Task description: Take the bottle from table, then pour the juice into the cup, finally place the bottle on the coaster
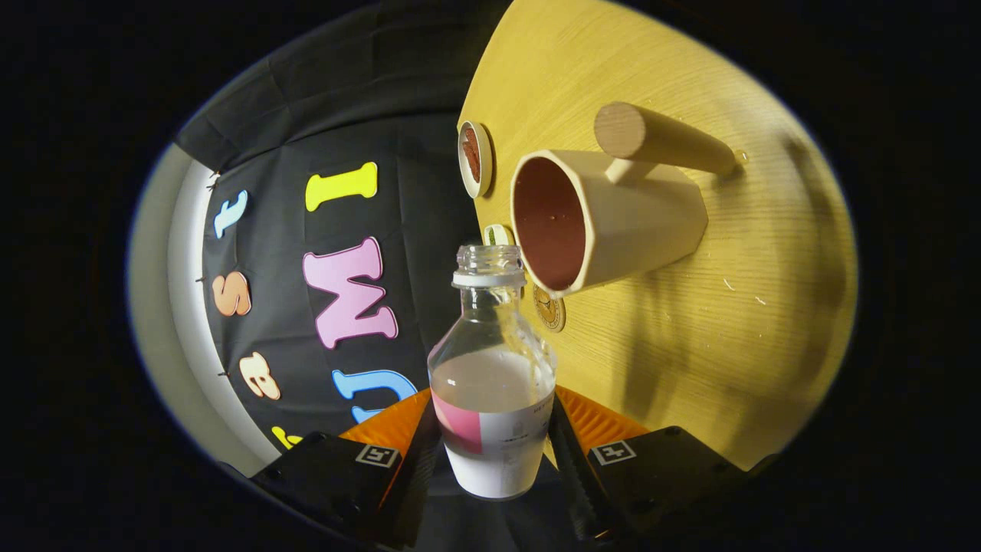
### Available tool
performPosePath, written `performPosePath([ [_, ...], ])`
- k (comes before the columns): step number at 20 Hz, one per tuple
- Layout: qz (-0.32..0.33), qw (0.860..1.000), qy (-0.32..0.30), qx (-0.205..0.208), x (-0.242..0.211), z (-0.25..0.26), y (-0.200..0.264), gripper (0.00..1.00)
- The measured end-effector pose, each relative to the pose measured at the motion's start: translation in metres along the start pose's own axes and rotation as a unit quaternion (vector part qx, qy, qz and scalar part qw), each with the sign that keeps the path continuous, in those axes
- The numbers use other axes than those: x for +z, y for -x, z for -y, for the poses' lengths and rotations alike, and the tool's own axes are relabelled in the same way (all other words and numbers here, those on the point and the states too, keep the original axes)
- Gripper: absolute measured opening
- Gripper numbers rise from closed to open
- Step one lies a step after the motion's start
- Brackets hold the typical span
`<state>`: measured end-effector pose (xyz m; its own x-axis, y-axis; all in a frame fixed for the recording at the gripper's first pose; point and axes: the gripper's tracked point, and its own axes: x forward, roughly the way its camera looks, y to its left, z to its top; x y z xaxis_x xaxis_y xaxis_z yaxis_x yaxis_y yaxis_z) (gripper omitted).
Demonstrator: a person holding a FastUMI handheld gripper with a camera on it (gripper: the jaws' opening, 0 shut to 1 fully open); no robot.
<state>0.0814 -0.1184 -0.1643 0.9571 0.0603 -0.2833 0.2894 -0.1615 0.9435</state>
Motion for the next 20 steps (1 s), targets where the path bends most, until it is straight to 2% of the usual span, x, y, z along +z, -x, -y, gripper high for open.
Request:
performPosePath([
  [9,0.013,0.999,-0.052,0.011,0.006,-0.009,-0.006,0.76],
  [20,0.014,0.996,-0.086,0.008,0.003,-0.009,-0.009,0.76],
])
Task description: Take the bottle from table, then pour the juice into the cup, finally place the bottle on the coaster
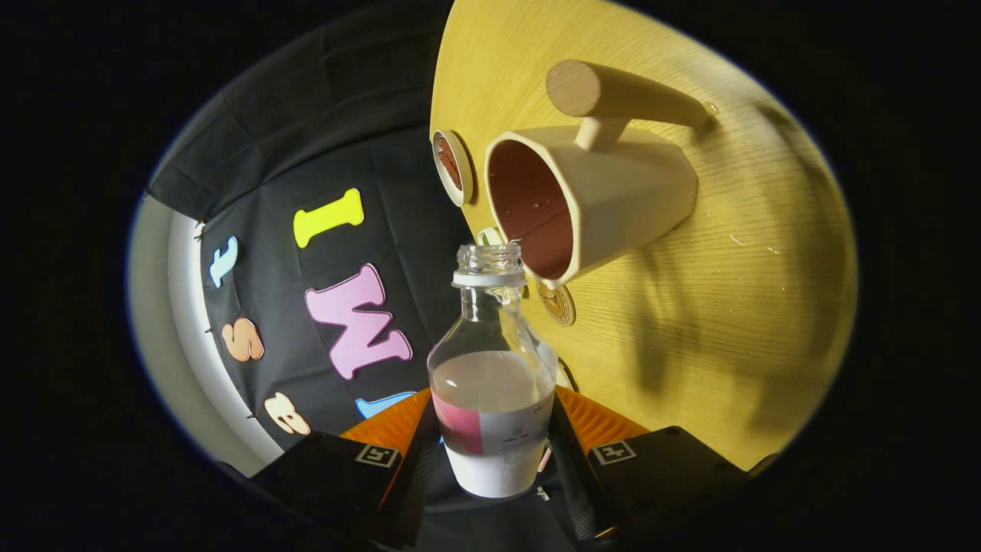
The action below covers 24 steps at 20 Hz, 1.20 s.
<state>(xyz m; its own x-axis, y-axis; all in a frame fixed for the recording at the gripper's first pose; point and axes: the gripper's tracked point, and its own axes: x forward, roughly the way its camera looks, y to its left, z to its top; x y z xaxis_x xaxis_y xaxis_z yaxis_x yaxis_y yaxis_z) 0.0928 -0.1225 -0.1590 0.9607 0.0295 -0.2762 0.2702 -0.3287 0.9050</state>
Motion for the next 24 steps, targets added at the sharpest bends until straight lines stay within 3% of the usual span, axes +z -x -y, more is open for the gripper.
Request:
performPosePath([
  [24,-0.007,0.998,-0.065,0.019,0.009,-0.019,-0.001,0.76],
])
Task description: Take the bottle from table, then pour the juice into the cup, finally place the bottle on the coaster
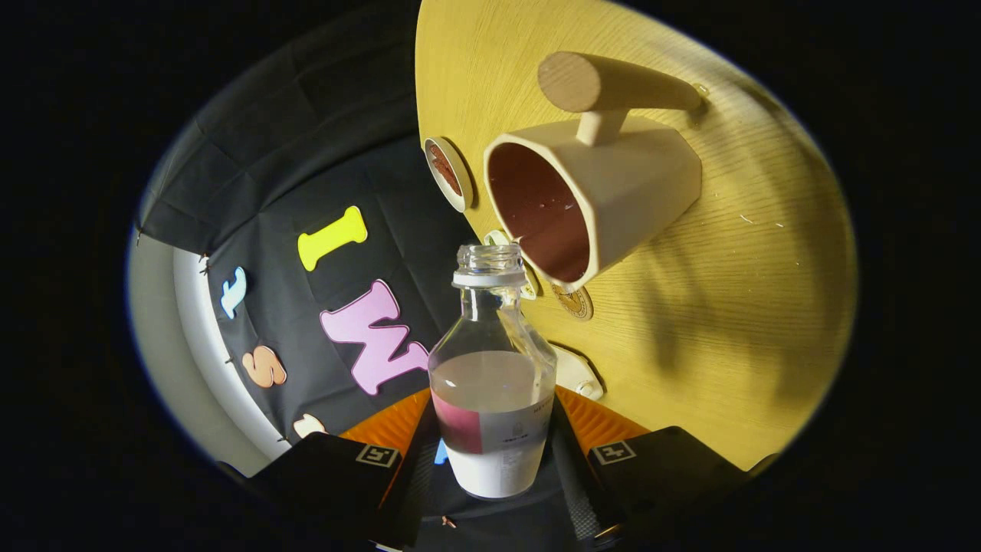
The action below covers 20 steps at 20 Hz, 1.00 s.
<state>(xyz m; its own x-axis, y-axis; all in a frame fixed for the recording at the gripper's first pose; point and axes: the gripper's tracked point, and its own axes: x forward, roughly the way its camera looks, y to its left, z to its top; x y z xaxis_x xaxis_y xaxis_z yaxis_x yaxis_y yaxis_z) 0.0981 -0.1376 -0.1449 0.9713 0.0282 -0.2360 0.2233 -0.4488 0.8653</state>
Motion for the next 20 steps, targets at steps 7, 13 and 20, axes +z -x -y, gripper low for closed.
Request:
performPosePath([
  [7,-0.014,0.999,-0.029,-0.019,-0.0011,0.006,0.0048,0.76],
  [13,-0.024,0.998,-0.052,-0.033,0.0033,0.0016,0.0084,0.76],
  [20,-0.031,0.995,-0.082,-0.054,0.0076,0.001,0.01,0.76],
])
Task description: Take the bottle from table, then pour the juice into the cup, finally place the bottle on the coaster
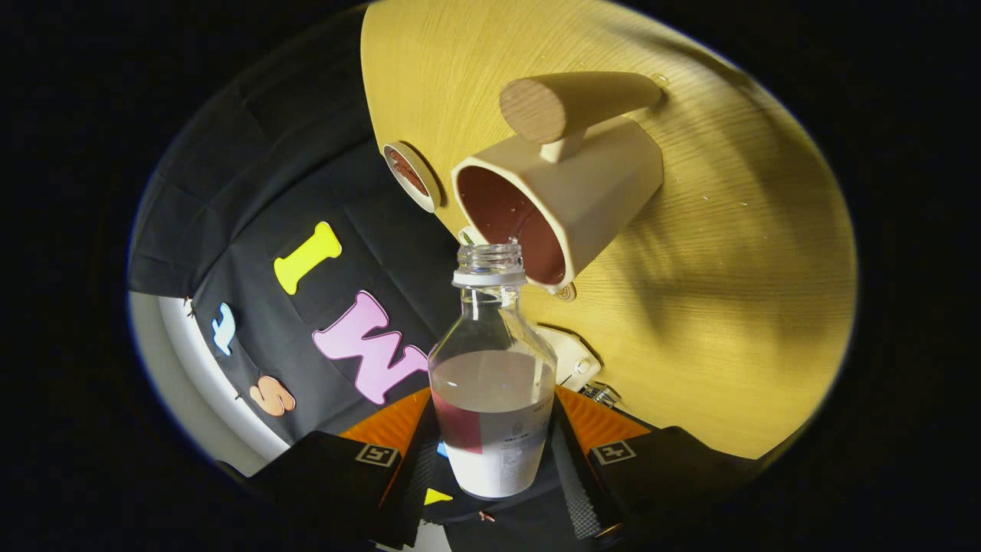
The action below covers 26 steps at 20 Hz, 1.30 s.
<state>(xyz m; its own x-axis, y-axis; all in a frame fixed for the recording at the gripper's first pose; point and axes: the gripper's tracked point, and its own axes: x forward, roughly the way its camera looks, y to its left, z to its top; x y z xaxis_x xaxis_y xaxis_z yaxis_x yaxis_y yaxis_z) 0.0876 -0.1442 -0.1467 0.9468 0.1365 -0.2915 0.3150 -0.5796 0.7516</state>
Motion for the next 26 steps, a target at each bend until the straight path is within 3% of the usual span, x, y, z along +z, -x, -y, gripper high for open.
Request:
performPosePath([
  [11,-0.006,0.998,-0.055,-0.015,0.004,-0.012,-0.002,0.76],
  [19,0.01,0.999,-0.052,-0.013,0.008,-0.009,0.002,0.76],
  [26,0.021,1.0,-0.007,-0.001,0.003,-0.007,-0.005,0.76],
])
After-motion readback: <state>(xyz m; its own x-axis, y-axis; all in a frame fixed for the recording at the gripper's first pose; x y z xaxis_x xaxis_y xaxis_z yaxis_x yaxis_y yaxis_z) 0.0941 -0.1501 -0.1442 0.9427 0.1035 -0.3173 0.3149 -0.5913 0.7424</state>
